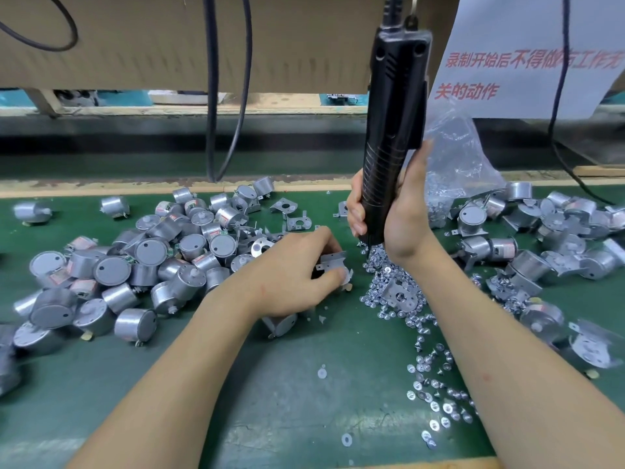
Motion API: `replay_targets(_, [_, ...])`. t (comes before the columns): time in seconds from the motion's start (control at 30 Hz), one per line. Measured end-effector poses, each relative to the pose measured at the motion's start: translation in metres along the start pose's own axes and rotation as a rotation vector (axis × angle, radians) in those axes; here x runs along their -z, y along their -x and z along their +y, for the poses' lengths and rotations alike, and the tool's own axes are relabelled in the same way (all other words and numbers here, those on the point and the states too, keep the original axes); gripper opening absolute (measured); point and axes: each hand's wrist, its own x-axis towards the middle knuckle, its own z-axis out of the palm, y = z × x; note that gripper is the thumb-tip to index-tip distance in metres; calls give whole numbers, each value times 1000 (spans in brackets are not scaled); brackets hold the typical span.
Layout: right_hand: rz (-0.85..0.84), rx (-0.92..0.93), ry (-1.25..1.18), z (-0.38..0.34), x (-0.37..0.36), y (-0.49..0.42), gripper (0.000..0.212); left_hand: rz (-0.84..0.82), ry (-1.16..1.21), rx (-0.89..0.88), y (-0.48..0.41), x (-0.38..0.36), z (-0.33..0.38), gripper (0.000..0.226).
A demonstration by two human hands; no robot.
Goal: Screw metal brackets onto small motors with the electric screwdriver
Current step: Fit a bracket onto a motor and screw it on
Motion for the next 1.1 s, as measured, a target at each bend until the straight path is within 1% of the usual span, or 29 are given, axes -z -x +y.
replay_targets(0.2, [97, 13, 91, 2, 0, -4, 81, -64, -17, 17, -1, 0, 2, 18])
replay_targets(0.47, [-11, -29, -13, 2, -1, -2, 82, -49, -17, 9, -1, -1, 1, 16])
replay_targets(0.67, [-13, -19, -2, 7, -4, -2, 81, -32, -21, 0, -2, -3, -2, 19])
replay_targets(0.93, [2, -70, 18, 10, -6, -1, 81, -30, -30, -5, -1, -3, -1, 19])
replay_targets(1.1, [-5, -24, -5, 7, -7, 0, 79, -38, -28, 0, 0, -3, -1, 18])
